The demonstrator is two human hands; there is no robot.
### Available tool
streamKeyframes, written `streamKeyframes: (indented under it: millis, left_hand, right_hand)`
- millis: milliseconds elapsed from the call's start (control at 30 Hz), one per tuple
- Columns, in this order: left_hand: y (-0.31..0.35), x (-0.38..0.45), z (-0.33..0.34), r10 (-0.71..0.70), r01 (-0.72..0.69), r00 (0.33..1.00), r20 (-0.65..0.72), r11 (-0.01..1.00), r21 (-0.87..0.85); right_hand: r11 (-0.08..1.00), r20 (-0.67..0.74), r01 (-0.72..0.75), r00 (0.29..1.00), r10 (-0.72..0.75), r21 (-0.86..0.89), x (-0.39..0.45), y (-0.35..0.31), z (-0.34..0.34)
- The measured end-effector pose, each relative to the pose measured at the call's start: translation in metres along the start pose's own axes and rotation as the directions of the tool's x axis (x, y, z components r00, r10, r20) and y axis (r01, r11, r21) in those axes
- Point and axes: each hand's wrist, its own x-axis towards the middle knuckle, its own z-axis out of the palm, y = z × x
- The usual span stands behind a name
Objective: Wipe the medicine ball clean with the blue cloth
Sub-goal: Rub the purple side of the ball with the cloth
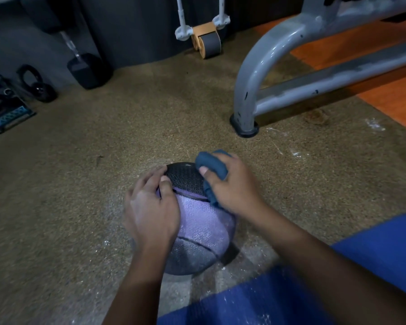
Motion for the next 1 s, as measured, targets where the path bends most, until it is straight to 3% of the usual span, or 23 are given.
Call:
streamKeyframes:
  millis: [67, 167, 300, 367, 467, 533, 600, 700, 800, 900, 1000]
  left_hand:
    - [0.003, 0.000, 0.004, -0.015, 0.015, 1.000, 0.006, 1.000, 0.023]
    - [0.008, -0.003, 0.004, 0.001, -0.004, 1.000, 0.027, 0.994, 0.112]
    - [0.016, 0.008, 0.002, 0.171, -0.214, 0.966, 0.192, 0.948, 0.235]
    - [0.012, 0.013, 0.005, 0.224, -0.286, 0.933, 0.281, 0.936, 0.203]
    - [0.005, 0.019, 0.010, 0.192, -0.233, 0.951, 0.243, 0.960, 0.155]
    - [0.006, 0.019, 0.009, 0.181, -0.217, 0.958, 0.223, 0.965, 0.149]
    - [0.007, 0.018, 0.010, 0.165, -0.206, 0.960, 0.226, 0.963, 0.176]
    - [0.004, 0.015, 0.009, 0.171, -0.209, 0.960, 0.224, 0.965, 0.158]
    - [0.003, 0.015, 0.009, 0.190, -0.223, 0.957, 0.219, 0.965, 0.137]
    - [0.010, 0.015, 0.012, 0.157, -0.206, 0.958, 0.238, 0.958, 0.198]
    - [0.014, 0.016, 0.015, 0.132, -0.185, 0.962, 0.239, 0.959, 0.215]
  right_hand:
    - [0.983, 0.033, -0.128, 0.992, 0.124, 0.133, 0.014, 0.016, 0.004]
    - [0.981, 0.030, -0.135, 0.991, 0.132, 0.142, 0.013, 0.024, 0.007]
    - [0.987, 0.028, -0.093, 0.996, 0.090, 0.131, 0.014, 0.026, 0.003]
    - [0.981, 0.040, -0.104, 0.994, 0.099, 0.161, 0.014, 0.026, 0.005]
    - [0.975, 0.052, -0.155, 0.988, 0.149, 0.159, 0.017, 0.017, 0.009]
    - [0.994, 0.024, -0.107, 0.994, 0.106, 0.025, 0.006, 0.004, 0.007]
    - [0.988, 0.049, 0.031, 0.999, -0.024, -0.150, -0.017, -0.010, 0.006]
    - [0.980, 0.075, 0.161, 0.985, -0.153, -0.116, -0.042, -0.015, 0.000]
    - [0.995, -0.001, 0.076, 0.997, -0.076, -0.063, -0.039, 0.009, -0.004]
    - [0.986, -0.035, -0.155, 0.987, 0.158, 0.068, -0.024, 0.025, -0.006]
    - [0.990, 0.002, -0.139, 0.990, 0.139, 0.001, -0.023, 0.020, -0.007]
